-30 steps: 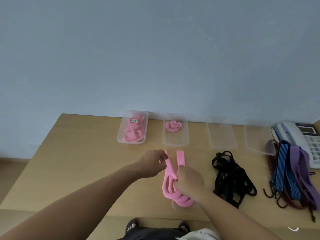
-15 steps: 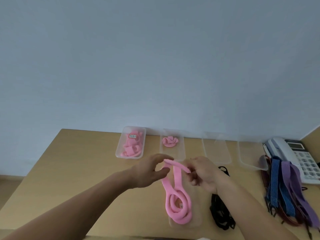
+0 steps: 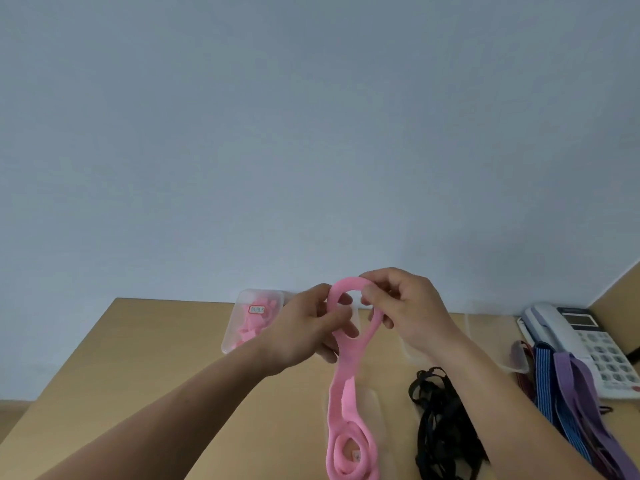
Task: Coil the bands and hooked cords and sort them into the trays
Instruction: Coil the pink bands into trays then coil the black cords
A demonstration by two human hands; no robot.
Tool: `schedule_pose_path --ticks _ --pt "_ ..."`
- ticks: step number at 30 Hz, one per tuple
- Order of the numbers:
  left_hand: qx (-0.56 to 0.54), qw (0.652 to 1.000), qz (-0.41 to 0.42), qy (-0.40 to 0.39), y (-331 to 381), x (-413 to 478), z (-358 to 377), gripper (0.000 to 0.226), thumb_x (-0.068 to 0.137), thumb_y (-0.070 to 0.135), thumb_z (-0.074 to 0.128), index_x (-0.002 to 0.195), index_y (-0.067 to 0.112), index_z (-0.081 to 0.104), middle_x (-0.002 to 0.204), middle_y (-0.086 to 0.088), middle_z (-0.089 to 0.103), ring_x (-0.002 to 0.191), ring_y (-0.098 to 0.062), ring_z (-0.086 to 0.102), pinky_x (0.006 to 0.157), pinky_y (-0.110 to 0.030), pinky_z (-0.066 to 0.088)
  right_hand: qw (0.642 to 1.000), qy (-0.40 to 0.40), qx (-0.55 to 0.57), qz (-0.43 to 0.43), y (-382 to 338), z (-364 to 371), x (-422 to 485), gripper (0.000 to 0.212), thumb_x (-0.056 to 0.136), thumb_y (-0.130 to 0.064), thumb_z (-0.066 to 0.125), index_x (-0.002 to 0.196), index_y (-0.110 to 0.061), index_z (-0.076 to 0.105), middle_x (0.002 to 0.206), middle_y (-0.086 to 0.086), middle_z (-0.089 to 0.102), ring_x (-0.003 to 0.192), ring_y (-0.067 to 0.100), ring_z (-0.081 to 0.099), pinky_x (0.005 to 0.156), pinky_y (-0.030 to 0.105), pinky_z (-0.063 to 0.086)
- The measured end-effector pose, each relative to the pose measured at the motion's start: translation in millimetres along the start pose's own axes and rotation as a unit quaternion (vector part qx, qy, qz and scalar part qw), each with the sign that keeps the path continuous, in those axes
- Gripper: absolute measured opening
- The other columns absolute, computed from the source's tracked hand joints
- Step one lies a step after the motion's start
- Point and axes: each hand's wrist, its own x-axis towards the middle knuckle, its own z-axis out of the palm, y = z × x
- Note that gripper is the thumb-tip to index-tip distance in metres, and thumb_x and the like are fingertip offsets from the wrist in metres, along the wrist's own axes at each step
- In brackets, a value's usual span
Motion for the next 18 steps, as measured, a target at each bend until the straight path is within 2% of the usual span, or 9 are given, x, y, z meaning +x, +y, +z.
schedule_pose_path --ticks 3,6,8,10,14,16,18 --pt "-0.033 0.999 -0.038 -0.005 14.8 -1.3 -4.1 0.049 0.089 0.052 0.052 0.103 0.009 0.067 0.089 -0.011 0.075 0.073 -0.034 0.072 0.067 -0.042 0.061 1.0 0.008 0.0 -0.009 -2.7 -2.2 -0.8 0.008 0.091 -0.021 0.068 0.089 -0.027 0.073 0.077 -0.006 0.069 0.046 0.009 0.054 0.049 0.021 0.045" --pt "-0.075 0.994 -0.085 0.002 23.8 -1.3 -7.7 0.055 0.096 0.053 0.044 0.099 0.005 0.07 0.087 -0.016 0.075 0.069 -0.04 0.07 0.06 -0.041 0.06 1.0 0.004 0.006 -0.03 -5.4 -2.7 -0.9 0.012 0.089 -0.016 0.069 0.088 -0.027 0.072 0.074 -0.009 0.069 0.044 0.013 0.054 0.048 0.023 0.046" --pt "-0.112 0.987 -0.113 -0.021 26.8 -2.1 -7.7 0.057 0.097 0.054 0.043 0.1 0.003 0.068 0.086 -0.019 0.073 0.064 -0.039 0.068 0.057 -0.038 0.057 0.999 -0.009 -0.004 -0.046 -8.4 -1.8 -2.0 0.015 0.089 -0.011 0.068 0.089 -0.026 0.071 0.067 -0.015 0.067 0.046 0.012 0.056 0.049 0.021 0.047" --pt "-0.129 0.984 -0.118 -0.041 26.7 -2.0 -6.8 0.054 0.098 0.052 0.046 0.098 0.002 0.067 0.084 -0.02 0.072 0.062 -0.037 0.067 0.056 -0.037 0.056 0.998 -0.006 -0.024 -0.061 -9.9 0.1 -2.5 0.019 0.088 -0.009 0.069 0.089 -0.029 0.071 0.065 -0.02 0.065 0.052 0.012 0.059 0.052 0.021 0.05" --pt "-0.164 0.98 -0.101 -0.043 26.7 0.8 -6.9 0.041 0.099 0.041 0.051 0.094 0.003 0.067 0.081 -0.016 0.069 0.059 -0.033 0.064 0.056 -0.037 0.056 0.992 0.032 -0.055 -0.11 -6.1 2.5 -5.4 0.028 0.086 -0.005 0.071 0.088 -0.033 0.07 0.083 -0.019 0.066 0.063 0.018 0.065 0.06 0.031 0.057" --pt "-0.176 0.978 -0.094 -0.056 26.9 1.8 -9.1 0.035 0.098 0.034 0.054 0.1 0.001 0.067 0.084 -0.015 0.069 0.062 -0.032 0.064 0.057 -0.037 0.056 0.99 0.034 -0.058 -0.121 -2.6 2.0 -7.8 0.026 0.085 -0.005 0.073 0.088 -0.031 0.071 0.085 -0.015 0.067 0.064 0.02 0.064 0.06 0.036 0.057" --pt "-0.166 0.98 -0.075 -0.076 26.3 2.3 -10.2 0.031 0.093 0.029 0.061 0.103 0.0 0.066 0.091 -0.016 0.07 0.069 -0.032 0.065 0.061 -0.037 0.058 0.995 0.017 -0.021 -0.098 -0.8 -0.9 -8.9 0.017 0.084 -0.011 0.075 0.087 -0.027 0.072 0.079 -0.01 0.069 0.065 0.023 0.065 0.061 0.039 0.057"
